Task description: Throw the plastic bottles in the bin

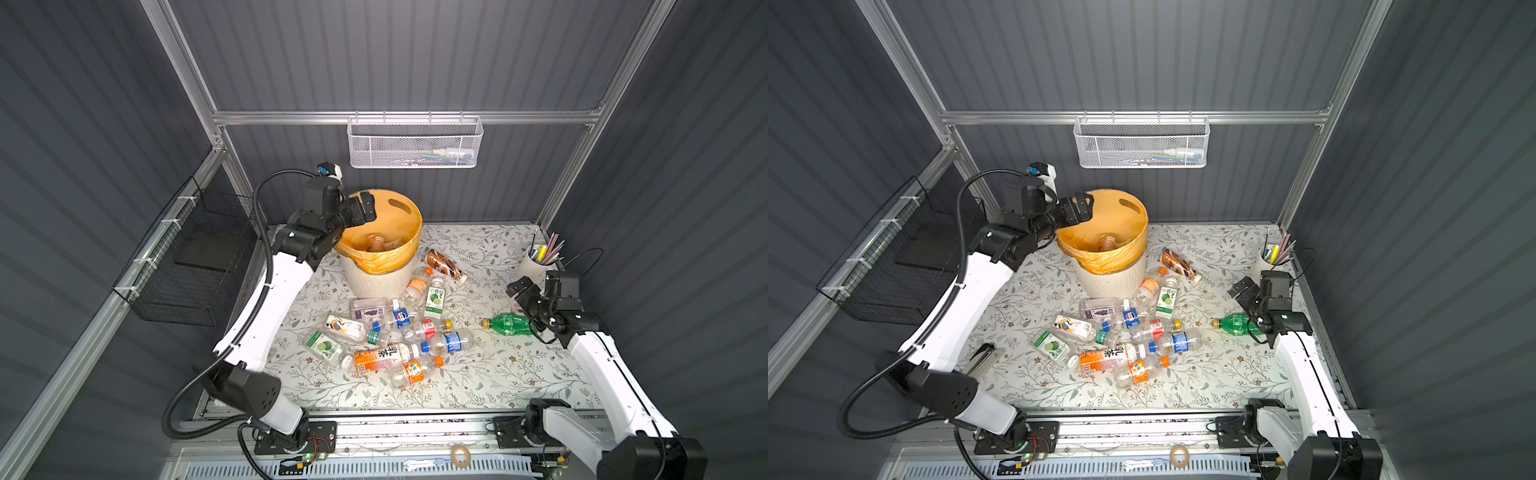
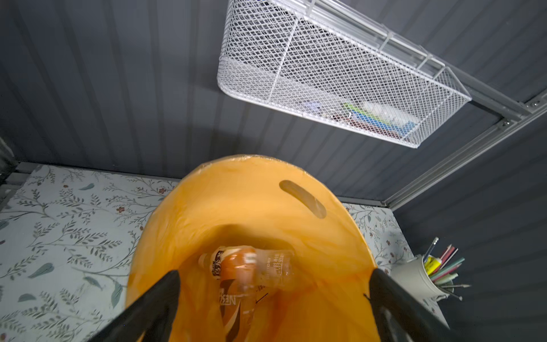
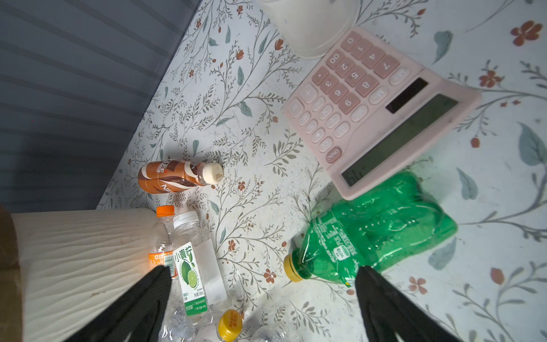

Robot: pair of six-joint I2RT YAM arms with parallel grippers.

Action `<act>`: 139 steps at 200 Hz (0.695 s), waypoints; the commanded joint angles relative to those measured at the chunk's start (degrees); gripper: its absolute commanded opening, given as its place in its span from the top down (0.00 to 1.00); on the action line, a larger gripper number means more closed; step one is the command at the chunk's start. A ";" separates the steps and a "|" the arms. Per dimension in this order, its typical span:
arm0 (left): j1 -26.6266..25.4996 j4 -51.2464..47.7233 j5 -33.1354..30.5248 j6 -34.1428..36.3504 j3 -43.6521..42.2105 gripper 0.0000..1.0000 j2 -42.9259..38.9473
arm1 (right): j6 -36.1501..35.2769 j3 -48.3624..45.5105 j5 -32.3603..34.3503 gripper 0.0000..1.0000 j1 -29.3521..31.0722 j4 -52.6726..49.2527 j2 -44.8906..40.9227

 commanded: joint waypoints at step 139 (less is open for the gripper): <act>-0.03 8.28 -12.97 1.99 -29.37 0.01 -21.43 | 6.07 -8.21 3.66 0.01 -0.20 -2.57 6.20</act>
